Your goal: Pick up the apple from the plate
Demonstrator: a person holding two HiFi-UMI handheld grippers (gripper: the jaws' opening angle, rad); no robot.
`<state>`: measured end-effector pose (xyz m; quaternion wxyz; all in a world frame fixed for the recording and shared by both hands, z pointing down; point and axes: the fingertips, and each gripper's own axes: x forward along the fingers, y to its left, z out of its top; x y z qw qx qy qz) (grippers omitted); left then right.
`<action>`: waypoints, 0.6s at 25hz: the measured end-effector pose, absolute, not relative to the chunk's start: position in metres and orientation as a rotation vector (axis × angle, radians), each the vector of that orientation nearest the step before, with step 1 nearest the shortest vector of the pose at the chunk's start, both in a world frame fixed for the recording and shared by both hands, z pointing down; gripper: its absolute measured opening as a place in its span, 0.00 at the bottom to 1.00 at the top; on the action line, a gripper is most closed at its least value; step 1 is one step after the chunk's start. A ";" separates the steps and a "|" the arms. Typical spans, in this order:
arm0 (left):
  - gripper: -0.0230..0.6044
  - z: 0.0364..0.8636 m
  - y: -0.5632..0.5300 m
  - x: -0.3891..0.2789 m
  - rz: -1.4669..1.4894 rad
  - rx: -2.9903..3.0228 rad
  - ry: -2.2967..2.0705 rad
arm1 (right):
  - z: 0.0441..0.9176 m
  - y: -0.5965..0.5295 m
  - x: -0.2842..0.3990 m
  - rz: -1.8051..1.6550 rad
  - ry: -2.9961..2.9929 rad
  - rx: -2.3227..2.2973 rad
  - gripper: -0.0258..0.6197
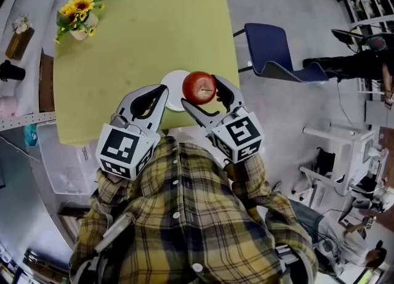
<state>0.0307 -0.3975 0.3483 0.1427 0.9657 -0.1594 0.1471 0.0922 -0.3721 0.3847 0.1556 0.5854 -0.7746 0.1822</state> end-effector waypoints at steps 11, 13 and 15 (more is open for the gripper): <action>0.05 0.332 -0.392 0.043 0.382 2.830 -0.459 | 0.367 -0.364 0.094 0.473 -2.261 1.691 0.62; 0.05 0.331 -0.391 0.044 0.380 2.831 -0.457 | 0.366 -0.364 0.093 0.473 -2.261 1.687 0.62; 0.05 0.330 -0.391 0.044 0.374 2.830 -0.461 | 0.366 -0.364 0.092 0.478 -2.262 1.681 0.62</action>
